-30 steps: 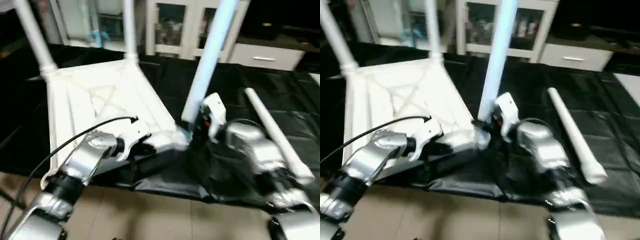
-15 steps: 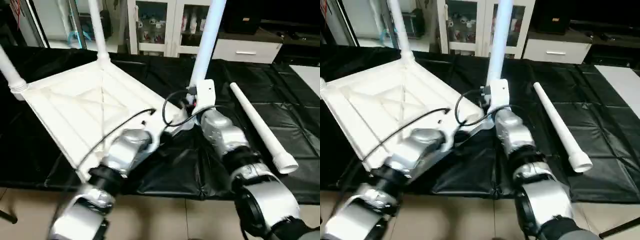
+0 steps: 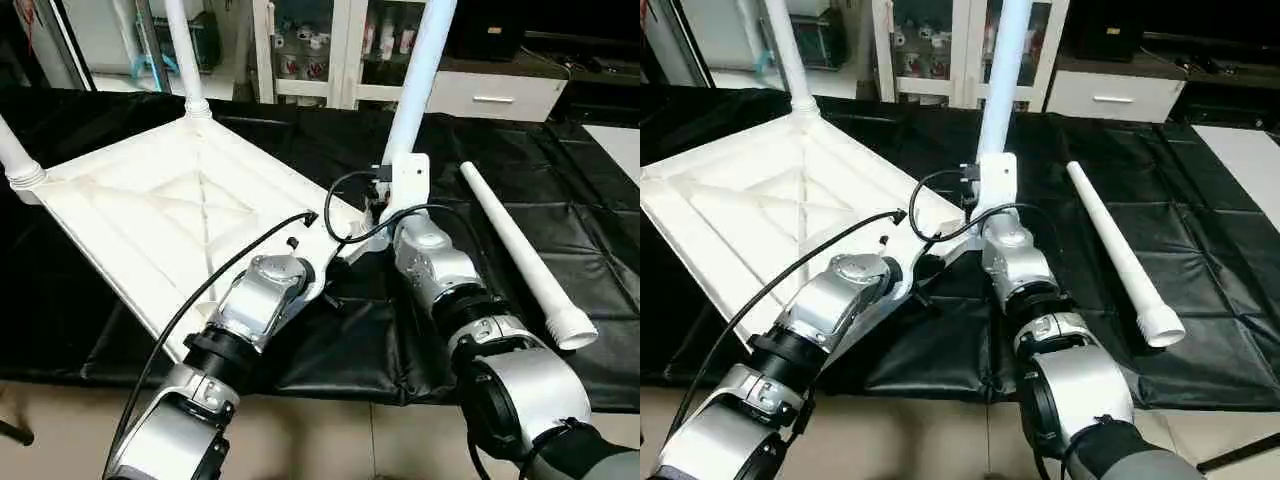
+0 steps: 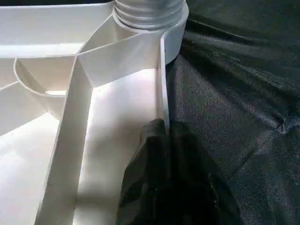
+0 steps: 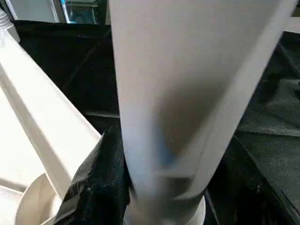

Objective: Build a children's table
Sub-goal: Insert table leg to table base

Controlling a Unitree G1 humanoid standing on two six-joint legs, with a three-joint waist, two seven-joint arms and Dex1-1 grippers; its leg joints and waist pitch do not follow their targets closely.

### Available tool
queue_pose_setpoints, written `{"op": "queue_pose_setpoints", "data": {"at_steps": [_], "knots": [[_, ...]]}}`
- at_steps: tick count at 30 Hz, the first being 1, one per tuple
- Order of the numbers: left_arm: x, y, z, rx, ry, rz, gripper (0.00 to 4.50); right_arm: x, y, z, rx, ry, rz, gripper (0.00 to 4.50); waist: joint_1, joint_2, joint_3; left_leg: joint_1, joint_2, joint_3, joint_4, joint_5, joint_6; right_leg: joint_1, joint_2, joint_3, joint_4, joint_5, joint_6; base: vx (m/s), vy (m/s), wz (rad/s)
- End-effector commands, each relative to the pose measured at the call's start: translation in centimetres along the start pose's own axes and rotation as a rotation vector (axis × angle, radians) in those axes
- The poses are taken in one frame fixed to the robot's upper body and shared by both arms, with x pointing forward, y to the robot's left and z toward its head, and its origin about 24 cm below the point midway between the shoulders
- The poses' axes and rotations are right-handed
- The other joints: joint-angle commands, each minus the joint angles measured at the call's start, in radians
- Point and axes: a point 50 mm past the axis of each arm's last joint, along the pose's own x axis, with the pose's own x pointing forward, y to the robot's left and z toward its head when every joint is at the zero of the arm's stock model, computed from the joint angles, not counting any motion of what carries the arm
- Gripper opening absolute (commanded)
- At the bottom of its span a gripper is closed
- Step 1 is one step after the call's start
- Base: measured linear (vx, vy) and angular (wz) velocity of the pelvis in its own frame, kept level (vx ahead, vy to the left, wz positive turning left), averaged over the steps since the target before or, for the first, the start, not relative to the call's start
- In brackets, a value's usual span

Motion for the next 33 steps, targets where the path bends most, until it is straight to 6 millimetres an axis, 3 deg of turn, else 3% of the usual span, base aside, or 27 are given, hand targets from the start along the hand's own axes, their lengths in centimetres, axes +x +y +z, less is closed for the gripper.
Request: {"op": "queue_pose_setpoints", "data": {"at_steps": [1,4,6,7,9,14,18,19,24,26,28,30,31,32,33], "knots": [[-0.2,-0.5,1.8,0.026,-0.062,-0.042,0.00,-0.6,-0.5,-4.7,0.030,0.193,-0.014,2.19,0.007,0.007,-0.045,-0.002,0.019,-0.004,-0.075,-0.283,0.001,0.039,-0.043,0.037,-0.080,-0.184,-0.197,0.000,0.000,0.00],[-0.3,-0.3,1.8,0.025,-0.063,-0.043,0.00,-0.5,-0.5,-4.2,0.023,0.171,0.002,2.59,0.008,0.008,-0.044,-0.001,0.019,-0.004,-0.075,-0.282,0.003,0.038,-0.043,0.037,-0.080,-0.182,-0.200,0.000,0.000,0.00],[-0.4,-0.2,1.8,0.025,-0.064,-0.042,0.00,-0.5,-0.5,-3.9,0.015,0.156,0.016,2.73,0.014,0.007,-0.051,-0.002,0.020,-0.002,-0.070,-0.237,0.007,0.042,-0.045,0.039,-0.072,-0.111,-0.220,0.000,0.000,0.00],[-0.4,-0.2,1.8,0.025,-0.064,-0.042,0.00,-0.4,-0.5,-3.8,0.013,0.154,0.018,2.87,0.017,0.007,-0.053,-0.004,0.020,-0.001,-0.067,-0.181,0.021,0.044,-0.042,0.038,-0.062,-0.033,-0.234,0.000,0.000,0.00],[-0.4,-0.1,1.8,0.025,-0.064,-0.042,0.00,-0.4,-0.5,-3.4,-0.004,0.134,0.037,3.04,0.017,0.009,-0.051,-0.004,0.019,0.001,-0.064,-0.156,0.037,0.045,-0.042,0.037,-0.059,0.006,-0.250,0.000,0.000,0.00],[-0.5,0.1,1.7,0.027,-0.066,-0.044,0.00,-0.4,-0.7,-2.7,-0.026,0.099,0.066,3.34,0.022,0.008,-0.051,-0.004,0.020,0.002,-0.063,-0.154,0.048,0.048,-0.045,0.038,-0.060,-0.016,-0.261,0.000,0.000,0.00],[-0.7,0.3,1.7,0.031,-0.069,-0.052,0.00,-0.8,-0.7,-1.8,-0.055,0.049,0.141,3.64,0.028,0.006,-0.052,-0.005,0.020,0.002,-0.061,-0.116,0.063,0.052,-0.044,0.037,-0.056,0.026,-0.262,0.000,0.000,0.00],[-0.7,0.4,1.7,0.034,-0.069,-0.054,0.00,-1.0,-0.7,-1.6,-0.066,0.036,0.157,3.77,0.030,0.011,-0.050,-0.004,0.021,0.003,-0.061,-0.114,0.066,0.051,-0.044,0.038,-0.057,0.029,-0.264,0.000,0.000,0.00],[-1.0,0.9,1.5,0.044,-0.065,-0.057,0.00,-2.1,-1.8,-0.8,-0.104,-0.017,0.166,3.99,0.043,0.007,-0.048,-0.003,0.020,0.004,-0.059,-0.093,0.071,0.054,-0.044,0.041,-0.058,0.013,-0.258,0.000,0.000,0.00],[-1.2,1.2,1.3,0.048,-0.062,-0.063,0.00,-3.1,-2.7,0.0,-0.092,-0.044,0.161,4.35,0.052,0.008,-0.047,0.000,0.020,0.004,-0.059,-0.080,0.068,0.053,-0.043,0.042,-0.057,0.020,-0.249,0.000,0.000,0.00],[-1.3,1.3,1.1,0.054,-0.058,-0.076,0.00,-3.9,-3.2,0.3,-0.091,-0.051,0.165,4.38,0.055,0.013,-0.047,0.000,0.019,0.004,-0.058,-0.070,0.065,0.052,-0.042,0.042,-0.055,0.032,-0.247,0.000,0.000,0.00],[-1.5,1.3,0.8,0.063,-0.052,-0.105,0.00,-4.8,-3.7,0.4,-0.094,-0.042,0.190,4.44,0.060,0.011,-0.046,0.001,0.019,0.002,-0.060,-0.060,0.065,0.055,-0.041,0.042,-0.056,0.043,-0.235,0.000,0.000,0.00],[-1.9,1.4,0.4,0.082,-0.042,-0.145,0.00,-5.8,-4.0,0.3,-0.120,-0.009,0.256,4.44,0.060,0.021,-0.045,0.001,0.018,0.001,-0.059,-0.058,0.061,0.055,-0.039,0.042,-0.055,0.053,-0.235,0.000,0.000,0.00],[-2.0,1.4,0.3,0.091,-0.040,-0.158,0.00,-6.2,-4.0,0.2,-0.134,0.006,0.282,4.44,0.062,0.017,-0.047,0.002,0.019,0.002,-0.057,-0.057,0.063,0.057,-0.039,0.042,-0.055,0.064,-0.233,0.000,0.000,0.00],[-2.1,1.5,0.0,0.099,-0.027,-0.176,0.00,-6.7,-4.2,0.0,-0.157,0.026,0.318,4.44,0.062,0.022,-0.046,0.000,0.018,0.001,-0.059,-0.066,0.062,0.057,-0.040,0.043,-0.054,0.062,-0.236,0.000,0.000,0.00]]}}
